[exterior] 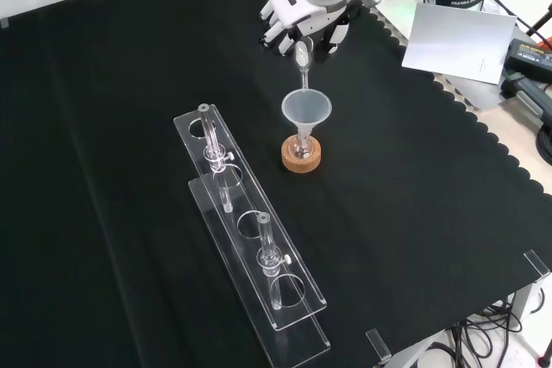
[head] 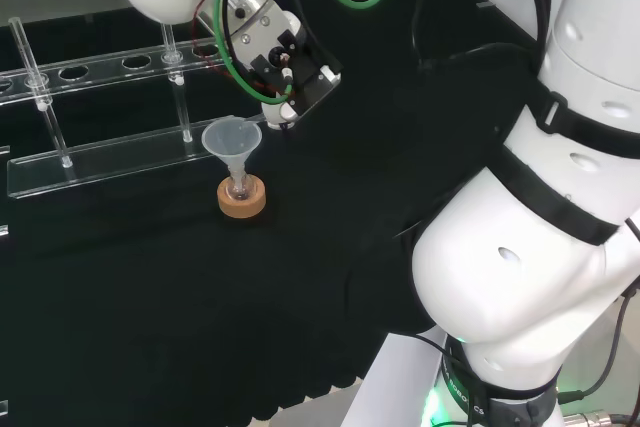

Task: Pour all the NaCl from the weighing funnel into the round-bottom flask.

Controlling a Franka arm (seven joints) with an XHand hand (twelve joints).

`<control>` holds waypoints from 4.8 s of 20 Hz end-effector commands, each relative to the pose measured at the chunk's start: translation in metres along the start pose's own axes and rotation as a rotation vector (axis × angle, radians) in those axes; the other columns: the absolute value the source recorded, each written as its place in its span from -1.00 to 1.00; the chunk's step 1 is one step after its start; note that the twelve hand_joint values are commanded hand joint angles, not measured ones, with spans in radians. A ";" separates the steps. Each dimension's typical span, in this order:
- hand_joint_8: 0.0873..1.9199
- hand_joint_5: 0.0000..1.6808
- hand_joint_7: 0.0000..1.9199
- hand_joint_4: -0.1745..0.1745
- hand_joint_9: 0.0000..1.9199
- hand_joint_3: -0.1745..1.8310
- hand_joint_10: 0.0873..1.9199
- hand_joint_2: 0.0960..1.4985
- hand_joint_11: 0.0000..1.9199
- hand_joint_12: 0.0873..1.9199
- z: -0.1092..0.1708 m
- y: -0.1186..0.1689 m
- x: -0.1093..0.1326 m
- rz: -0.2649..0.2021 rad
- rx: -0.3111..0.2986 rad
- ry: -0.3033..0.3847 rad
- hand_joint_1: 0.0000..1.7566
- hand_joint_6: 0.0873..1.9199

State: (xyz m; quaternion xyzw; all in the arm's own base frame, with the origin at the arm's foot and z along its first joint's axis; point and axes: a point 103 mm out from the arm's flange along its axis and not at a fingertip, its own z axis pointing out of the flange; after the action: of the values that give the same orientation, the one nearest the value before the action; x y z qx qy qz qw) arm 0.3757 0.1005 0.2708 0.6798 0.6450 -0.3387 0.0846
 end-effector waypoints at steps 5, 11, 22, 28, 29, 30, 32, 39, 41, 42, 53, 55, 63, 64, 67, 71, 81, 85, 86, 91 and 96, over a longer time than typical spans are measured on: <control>-0.39 0.53 -0.34 1.00 0.09 -0.22 -0.80 -0.17 -0.13 0.03 -0.005 0.001 0.007 0.000 -0.002 -0.075 0.28 -0.41; -0.39 0.53 -0.34 1.00 0.09 -0.22 -0.80 -0.17 -0.14 0.03 -0.004 0.001 0.006 0.004 0.004 -0.087 0.28 -0.41; -0.38 0.53 -0.34 1.00 0.09 -0.21 -0.80 -0.17 -0.14 0.03 -0.005 -0.001 0.007 -0.009 -0.021 -0.070 0.28 -0.41; -0.38 0.53 -0.35 1.00 0.09 -0.21 -0.80 -0.17 -0.13 0.03 -0.009 -0.003 0.007 -0.011 -0.057 -0.068 0.28 -0.40; -0.38 0.53 -0.35 1.00 0.09 -0.21 -0.80 -0.17 -0.13 0.03 -0.009 -0.003 0.007 -0.011 -0.058 -0.063 0.28 -0.40; -0.38 0.53 -0.35 1.00 0.09 -0.21 -0.80 -0.17 -0.13 0.03 -0.010 -0.003 0.006 -0.012 -0.058 -0.052 0.28 -0.40; -0.38 0.53 -0.35 1.00 0.09 -0.21 -0.80 -0.17 -0.13 0.03 -0.011 -0.003 0.006 -0.013 -0.063 -0.047 0.28 -0.40; -0.38 0.53 -0.34 1.00 0.09 -0.21 -0.80 -0.17 -0.13 0.03 -0.017 -0.003 0.003 -0.011 -0.080 -0.051 0.28 -0.40; -0.38 0.53 -0.34 1.00 0.09 -0.21 -0.80 -0.17 -0.13 0.03 -0.016 -0.003 0.004 -0.009 -0.074 -0.063 0.28 -0.40; -0.38 0.53 -0.34 1.00 0.09 -0.21 -0.80 -0.17 -0.13 0.03 -0.015 -0.003 0.005 -0.010 -0.070 -0.071 0.28 -0.40; -0.38 0.52 -0.35 1.00 0.09 -0.21 -0.80 -0.17 -0.13 0.03 -0.022 -0.003 0.017 -0.014 -0.061 -0.138 0.28 -0.39; -0.38 0.52 -0.35 1.00 0.09 -0.21 -0.80 -0.17 -0.13 0.03 -0.023 -0.002 0.017 -0.012 -0.064 -0.155 0.28 -0.39; -0.38 0.52 -0.35 1.00 0.09 -0.21 -0.80 -0.17 -0.13 0.03 -0.026 -0.003 0.021 -0.003 -0.065 -0.217 0.28 -0.39; -0.38 0.52 -0.35 1.00 0.09 -0.21 -0.80 -0.17 -0.13 0.03 -0.027 -0.004 0.021 -0.002 -0.067 -0.224 0.28 -0.39; -0.38 0.52 -0.35 1.00 0.09 -0.21 -0.80 -0.17 -0.13 0.03 -0.028 -0.005 0.020 0.003 -0.068 -0.244 0.28 -0.39; -0.38 0.52 -0.35 1.00 0.09 -0.21 -0.80 -0.17 -0.13 0.03 -0.027 -0.004 0.020 0.011 -0.055 -0.280 0.28 -0.39; -0.38 0.52 -0.35 1.00 0.09 -0.21 -0.81 -0.18 -0.13 0.03 -0.032 -0.005 0.024 0.025 -0.059 -0.368 0.28 -0.39; -0.38 0.52 -0.35 1.00 0.09 -0.21 -0.81 -0.18 -0.13 0.02 -0.035 -0.005 0.026 0.033 -0.065 -0.412 0.28 -0.39; -0.38 0.52 -0.35 1.00 0.09 -0.21 -0.81 -0.18 -0.13 0.02 -0.036 -0.005 0.026 0.036 -0.066 -0.423 0.28 -0.39; -0.38 0.52 -0.36 1.00 0.09 -0.21 -0.81 -0.18 -0.13 0.02 -0.038 -0.005 0.027 0.046 -0.073 -0.471 0.28 -0.39; -0.38 0.52 -0.36 1.00 0.08 -0.21 -0.81 -0.18 -0.13 0.02 -0.043 -0.006 0.031 0.053 -0.087 -0.518 0.28 -0.39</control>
State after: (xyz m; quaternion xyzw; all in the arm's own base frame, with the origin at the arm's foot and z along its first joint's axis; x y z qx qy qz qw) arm 0.3829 0.1460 0.2861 0.5921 0.6017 -0.4634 0.2696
